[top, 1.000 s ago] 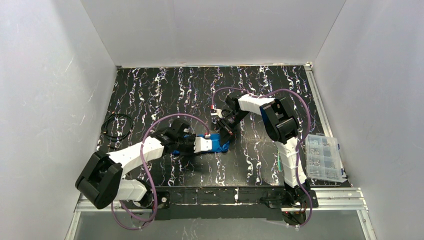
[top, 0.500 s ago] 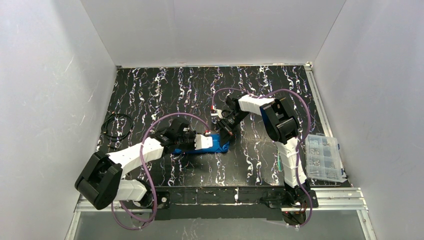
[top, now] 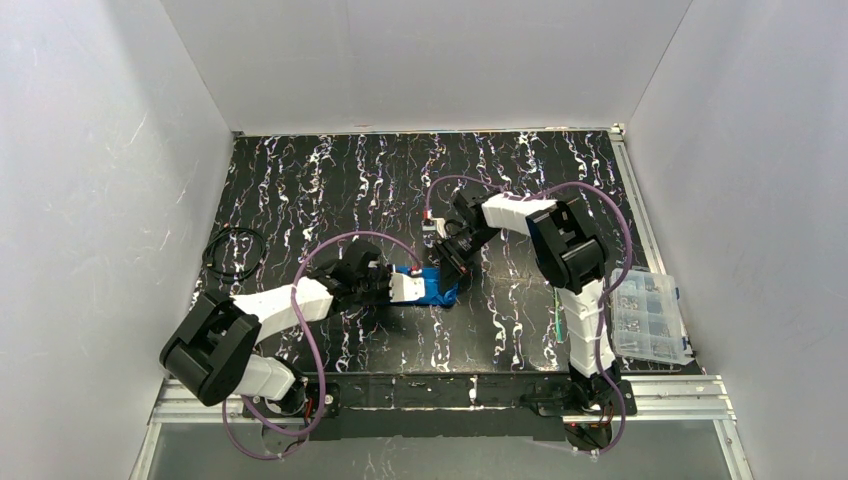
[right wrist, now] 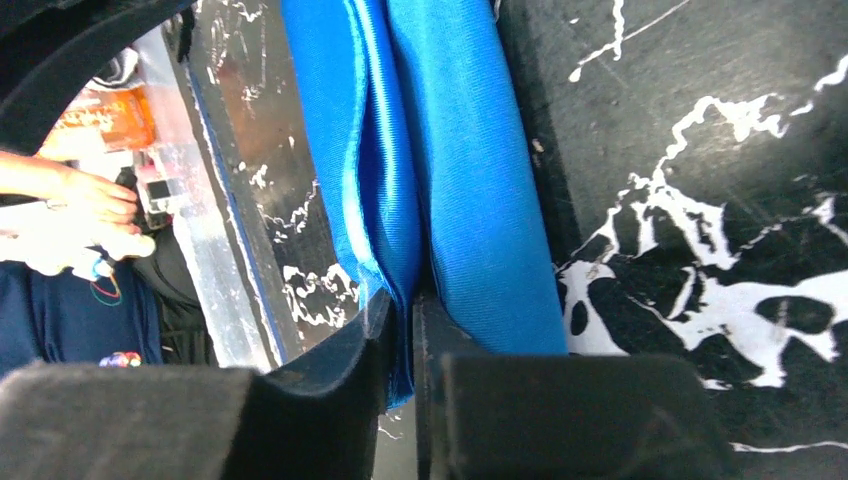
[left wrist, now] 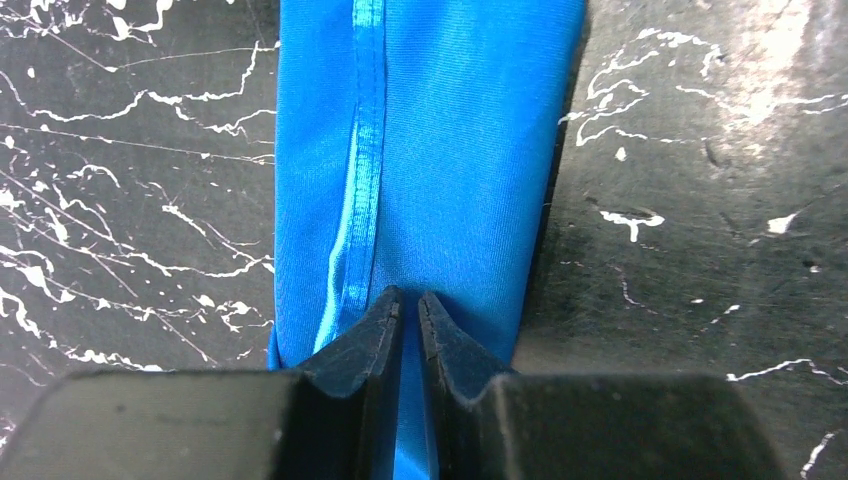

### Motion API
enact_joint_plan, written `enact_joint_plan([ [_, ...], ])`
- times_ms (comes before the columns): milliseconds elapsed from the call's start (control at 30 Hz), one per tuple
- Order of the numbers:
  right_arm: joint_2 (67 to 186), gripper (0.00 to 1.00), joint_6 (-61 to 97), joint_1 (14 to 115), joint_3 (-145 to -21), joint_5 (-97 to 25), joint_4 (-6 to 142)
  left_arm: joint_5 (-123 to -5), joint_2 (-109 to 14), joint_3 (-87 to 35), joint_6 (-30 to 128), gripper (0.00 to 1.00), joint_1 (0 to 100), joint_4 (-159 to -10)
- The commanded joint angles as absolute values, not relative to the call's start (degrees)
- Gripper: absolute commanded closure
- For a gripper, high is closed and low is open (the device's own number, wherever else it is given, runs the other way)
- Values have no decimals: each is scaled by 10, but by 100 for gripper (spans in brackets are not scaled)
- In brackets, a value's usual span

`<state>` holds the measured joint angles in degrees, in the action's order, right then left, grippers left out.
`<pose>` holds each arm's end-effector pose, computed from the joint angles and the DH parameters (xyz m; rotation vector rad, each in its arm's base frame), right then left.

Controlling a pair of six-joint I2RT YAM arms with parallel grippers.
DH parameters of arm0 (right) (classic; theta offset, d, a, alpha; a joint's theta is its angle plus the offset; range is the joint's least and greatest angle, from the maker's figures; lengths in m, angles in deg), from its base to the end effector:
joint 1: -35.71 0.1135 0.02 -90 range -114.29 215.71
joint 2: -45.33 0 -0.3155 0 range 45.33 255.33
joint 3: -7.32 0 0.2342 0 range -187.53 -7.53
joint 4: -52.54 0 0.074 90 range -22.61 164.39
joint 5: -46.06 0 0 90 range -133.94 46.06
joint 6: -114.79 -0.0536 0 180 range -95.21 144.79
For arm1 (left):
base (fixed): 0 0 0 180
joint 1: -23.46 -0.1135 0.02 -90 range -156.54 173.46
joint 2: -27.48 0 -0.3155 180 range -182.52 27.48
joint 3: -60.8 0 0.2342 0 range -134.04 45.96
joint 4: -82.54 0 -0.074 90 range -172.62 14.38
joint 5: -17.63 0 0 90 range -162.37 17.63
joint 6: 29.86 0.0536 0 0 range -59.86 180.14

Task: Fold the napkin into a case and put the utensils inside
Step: Fold the 2/3-rectangle-folded napkin at the center of the board.

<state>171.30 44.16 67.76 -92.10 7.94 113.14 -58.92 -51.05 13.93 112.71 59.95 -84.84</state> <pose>0.3337 0.2587 0.1572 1.2356 -2.4887 -1.3508 0.1911 -0.1569 0.2117 1.7078 1.5717 -0.1340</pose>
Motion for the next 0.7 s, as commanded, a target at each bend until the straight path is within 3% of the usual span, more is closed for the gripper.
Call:
enact_joint_plan([
  [0,1658,72,424,675,-890,130,1063,-616,-519,163,1143,90,595,-856],
  [67,1645,54,422,669,-878,165,1049,-618,-517,170,1144,91,594,-858],
  [100,1639,7,420,666,-873,176,1041,-619,-516,171,1144,92,594,-856],
  [133,1632,2,415,662,-867,183,1034,-618,-516,172,1143,93,594,-855],
  [333,1551,1,333,650,-805,159,938,-615,-514,170,1137,98,593,-851],
  [500,1433,1,176,629,-729,31,797,-615,-512,167,1135,100,593,-847],
  [667,1361,1,76,607,-643,52,726,-609,-513,161,1136,100,592,-837],
])
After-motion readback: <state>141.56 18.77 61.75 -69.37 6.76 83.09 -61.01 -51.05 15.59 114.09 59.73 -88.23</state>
